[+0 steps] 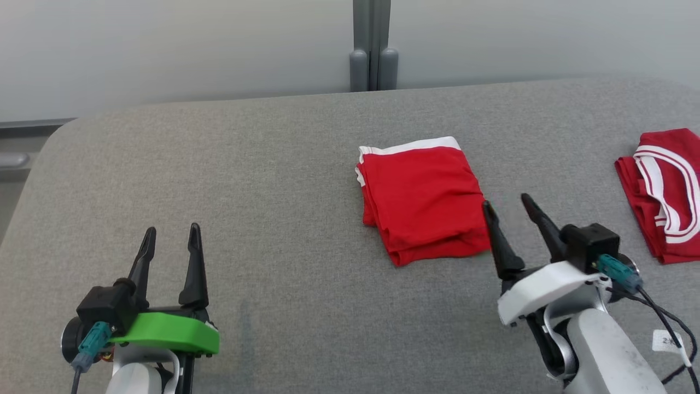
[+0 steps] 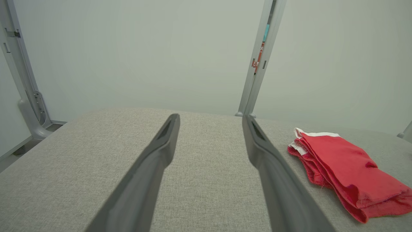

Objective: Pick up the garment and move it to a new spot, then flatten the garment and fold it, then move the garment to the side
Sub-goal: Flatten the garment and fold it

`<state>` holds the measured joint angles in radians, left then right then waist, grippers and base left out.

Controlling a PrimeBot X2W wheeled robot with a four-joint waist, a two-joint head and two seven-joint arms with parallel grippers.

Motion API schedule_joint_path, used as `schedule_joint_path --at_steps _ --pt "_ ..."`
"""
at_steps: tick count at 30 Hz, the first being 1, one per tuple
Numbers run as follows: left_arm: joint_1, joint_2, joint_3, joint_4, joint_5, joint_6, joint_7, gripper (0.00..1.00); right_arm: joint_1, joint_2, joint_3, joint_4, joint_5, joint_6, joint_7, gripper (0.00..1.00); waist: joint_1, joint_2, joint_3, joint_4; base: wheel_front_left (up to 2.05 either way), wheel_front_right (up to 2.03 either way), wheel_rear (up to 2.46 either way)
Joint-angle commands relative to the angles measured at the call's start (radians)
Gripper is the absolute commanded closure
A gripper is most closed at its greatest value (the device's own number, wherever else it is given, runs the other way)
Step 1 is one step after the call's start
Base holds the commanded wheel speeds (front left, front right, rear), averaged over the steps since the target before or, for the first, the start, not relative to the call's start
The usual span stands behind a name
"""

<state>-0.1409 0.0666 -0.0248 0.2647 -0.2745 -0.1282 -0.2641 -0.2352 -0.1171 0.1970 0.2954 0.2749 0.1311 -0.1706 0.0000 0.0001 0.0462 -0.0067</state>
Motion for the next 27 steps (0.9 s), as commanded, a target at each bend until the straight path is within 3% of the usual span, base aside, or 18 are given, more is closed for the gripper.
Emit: schedule_joint_path --at_steps 1,6,12,27 --pt "0.022 0.0 0.011 -0.003 0.012 0.002 0.0 0.0 0.031 0.009 -0.039 -0.026 -0.033 -0.001 0.009 0.0 0.0 -0.0001 -0.025 -0.023 0.0 0.0 0.0" --pt "0.052 -0.003 0.025 0.002 0.022 0.001 0.0 0.0 0.1 0.007 -0.163 -0.109 -0.121 -0.001 0.07 0.0 0.0 -0.0001 -0.043 -0.023 0.0 0.0 0.0" --pt "0.081 -0.005 0.039 0.013 0.029 0.0 0.0 0.0 0.128 -0.015 -0.23 -0.132 -0.126 -0.001 0.1 0.0 0.0 -0.0001 -0.056 -0.014 0.0 0.0 0.0" --pt "0.085 0.006 0.062 0.051 0.031 -0.003 0.0 0.0 0.061 -0.053 -0.177 -0.035 -0.053 -0.001 0.087 0.0 0.0 -0.0001 -0.071 -0.002 0.0 0.0 0.0"
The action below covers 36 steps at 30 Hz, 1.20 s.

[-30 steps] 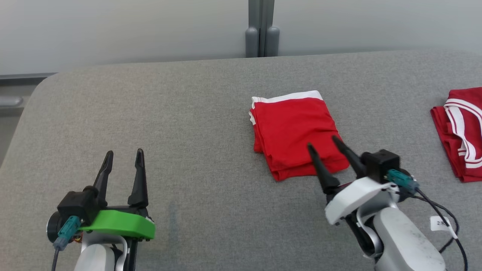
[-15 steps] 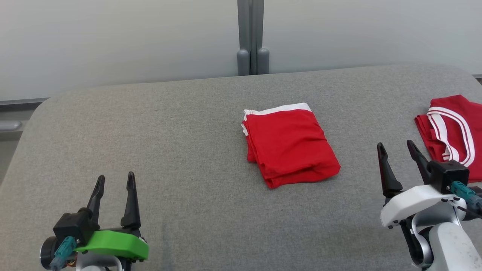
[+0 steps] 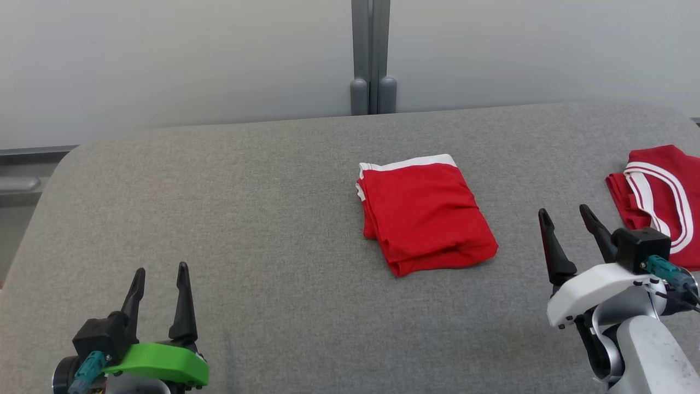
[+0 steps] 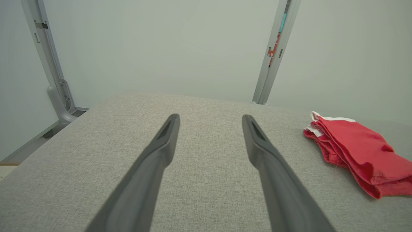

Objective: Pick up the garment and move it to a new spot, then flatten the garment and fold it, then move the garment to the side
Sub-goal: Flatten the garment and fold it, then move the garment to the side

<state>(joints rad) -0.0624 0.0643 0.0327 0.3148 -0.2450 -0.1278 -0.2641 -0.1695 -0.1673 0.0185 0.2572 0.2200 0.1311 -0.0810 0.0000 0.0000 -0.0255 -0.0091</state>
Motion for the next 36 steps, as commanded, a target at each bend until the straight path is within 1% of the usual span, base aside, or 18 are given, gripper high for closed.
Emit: schedule_joint_path --at_steps 1,6,19,24,27,29,31,33,36 --pt "0.003 0.01 0.004 0.001 0.002 -0.003 0.0 0.0 -0.006 -0.003 0.005 0.006 0.006 -0.001 -0.009 0.0 0.0 0.0 0.001 0.002 0.0 0.0 0.0" --pt "-0.007 0.016 0.0 -0.005 0.016 -0.003 0.0 0.0 -0.009 0.0 0.012 0.021 0.014 -0.001 -0.019 0.0 0.0 0.0 0.003 0.006 0.0 0.0 0.0" --pt "-0.019 0.008 -0.001 -0.005 0.006 -0.003 0.0 0.0 -0.022 0.004 0.016 0.036 0.006 -0.001 -0.014 0.0 0.0 0.0 0.017 0.008 0.0 0.0 0.0" --pt "-0.029 0.006 -0.011 -0.015 0.009 -0.003 0.0 0.0 -0.068 -0.005 0.02 0.047 0.019 -0.001 0.013 0.0 0.0 0.0 0.042 0.02 0.0 0.0 0.0" --pt "-0.044 0.006 -0.018 -0.029 0.009 -0.003 0.0 0.0 -0.128 -0.002 0.006 0.069 0.055 -0.001 0.055 0.0 0.0 0.0 0.077 0.033 0.0 0.0 0.0" --pt "-0.058 0.006 -0.029 -0.043 0.008 -0.003 0.0 0.0 -0.183 -0.015 -0.001 0.1 0.069 -0.001 0.114 0.0 0.0 0.0 0.109 0.048 0.0 0.0 0.0" --pt "-0.073 0.007 -0.041 -0.056 0.006 -0.003 0.0 0.0 -0.248 -0.023 0.001 0.137 0.092 -0.001 0.173 0.0 0.0 0.0 0.139 0.066 0.0 0.0 0.0" --pt "-0.089 0.008 -0.053 -0.068 0.006 -0.003 0.0 0.0 -0.308 -0.045 0.008 0.18 0.104 -0.001 0.23 0.0 0.0 0.0 0.17 0.086 0.0 0.0 0.0" --pt "-0.113 0.006 -0.072 -0.076 0.002 -0.003 0.0 0.0 -0.385 -0.068 0.005 0.265 0.111 -0.001 0.306 0.0 0.0 0.0 0.207 0.118 0.0 0.0 0.0"
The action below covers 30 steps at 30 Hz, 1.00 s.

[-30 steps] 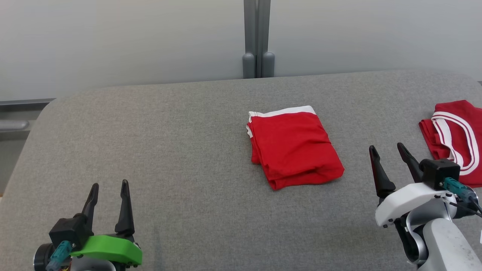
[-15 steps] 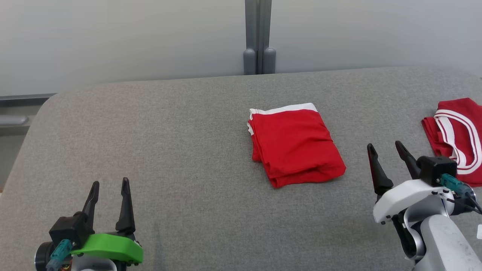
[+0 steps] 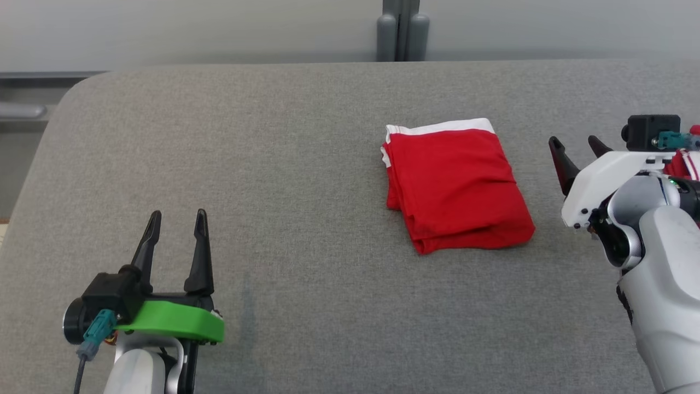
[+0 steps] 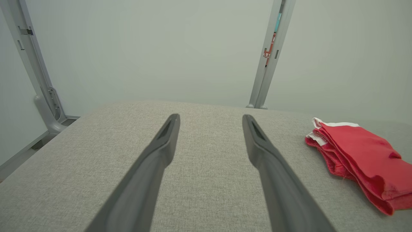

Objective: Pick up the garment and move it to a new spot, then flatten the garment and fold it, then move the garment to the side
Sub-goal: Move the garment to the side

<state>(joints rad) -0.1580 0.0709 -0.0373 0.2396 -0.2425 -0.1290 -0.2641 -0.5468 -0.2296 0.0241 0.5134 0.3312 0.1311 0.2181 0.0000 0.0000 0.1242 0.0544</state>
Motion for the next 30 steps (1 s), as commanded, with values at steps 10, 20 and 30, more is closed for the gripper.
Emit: schedule_joint_path --at_steps 10,20,30 --pt "-0.066 -0.006 -0.04 -0.014 -0.015 -0.002 0.0 0.0 -0.155 -0.004 -0.003 0.244 0.092 -0.001 0.19 0.0 0.0 0.0 0.123 0.122 0.0 0.0 0.0" --pt "-0.057 -0.005 -0.035 -0.016 -0.012 -0.002 0.0 0.0 -0.184 -0.013 0.095 0.33 0.089 -0.001 0.32 1.0 0.0 0.0 0.111 0.096 0.0 0.0 0.0" --pt "-0.05 0.004 -0.034 -0.03 -0.011 -0.002 0.0 0.0 -0.278 -0.168 0.277 0.207 0.085 -0.001 0.325 1.0 0.0 0.0 0.113 -0.015 0.0 0.0 0.0"
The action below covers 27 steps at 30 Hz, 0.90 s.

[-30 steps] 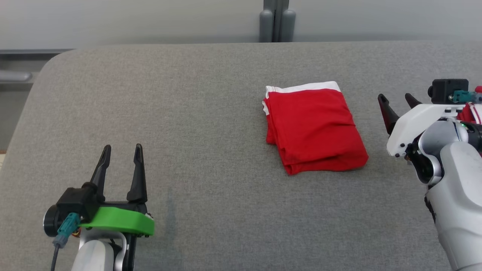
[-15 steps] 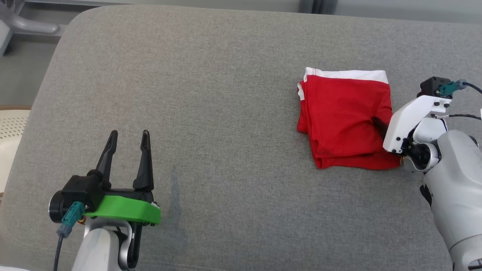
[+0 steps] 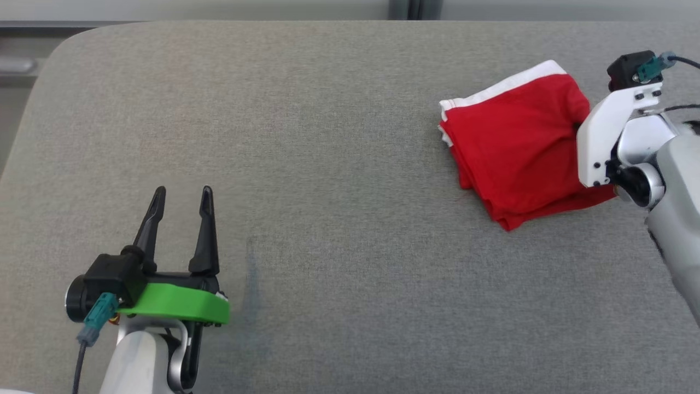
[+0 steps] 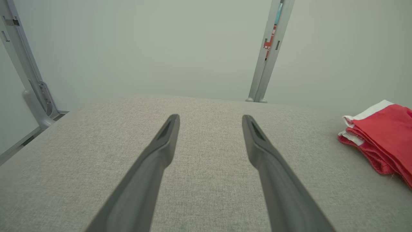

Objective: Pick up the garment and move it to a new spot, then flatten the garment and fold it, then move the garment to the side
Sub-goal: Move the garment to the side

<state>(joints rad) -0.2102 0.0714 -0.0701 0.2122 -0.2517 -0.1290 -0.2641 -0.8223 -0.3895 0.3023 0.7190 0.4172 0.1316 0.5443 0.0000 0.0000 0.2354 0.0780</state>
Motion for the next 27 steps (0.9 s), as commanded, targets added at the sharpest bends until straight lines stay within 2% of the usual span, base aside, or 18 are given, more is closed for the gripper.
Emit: schedule_joint_path --at_steps 1,7,13,18,27 --pt "0.001 0.005 0.002 -0.005 -0.002 -0.002 0.0 0.0 -0.014 -0.031 0.016 -0.017 0.006 -0.002 0.005 1.0 0.0 0.0 0.004 -0.055 0.0 0.0 0.0" --pt "-0.019 0.012 -0.001 -0.026 0.003 -0.002 0.001 0.0 -0.049 -0.158 0.051 -0.099 0.047 -0.002 0.027 1.0 0.0 0.0 0.034 -0.139 0.0 0.0 0.0" --pt "-0.051 0.035 -0.01 -0.042 0.007 -0.002 0.001 0.0 -0.036 -0.279 0.015 -0.145 0.06 -0.002 0.03 1.0 0.0 0.0 0.095 -0.196 0.0 0.0 0.0" --pt "-0.086 0.066 -0.02 -0.058 0.015 -0.002 0.001 0.0 -0.009 -0.351 -0.034 -0.153 0.01 -0.002 0.002 1.0 0.0 0.0 0.154 -0.225 0.0 0.0 0.0" --pt "-0.162 0.107 -0.05 -0.082 0.019 -0.002 0.001 0.0 0.029 -0.404 -0.136 -0.13 -0.145 -0.002 -0.088 1.0 0.0 0.0 0.249 -0.225 0.0 0.0 0.0"
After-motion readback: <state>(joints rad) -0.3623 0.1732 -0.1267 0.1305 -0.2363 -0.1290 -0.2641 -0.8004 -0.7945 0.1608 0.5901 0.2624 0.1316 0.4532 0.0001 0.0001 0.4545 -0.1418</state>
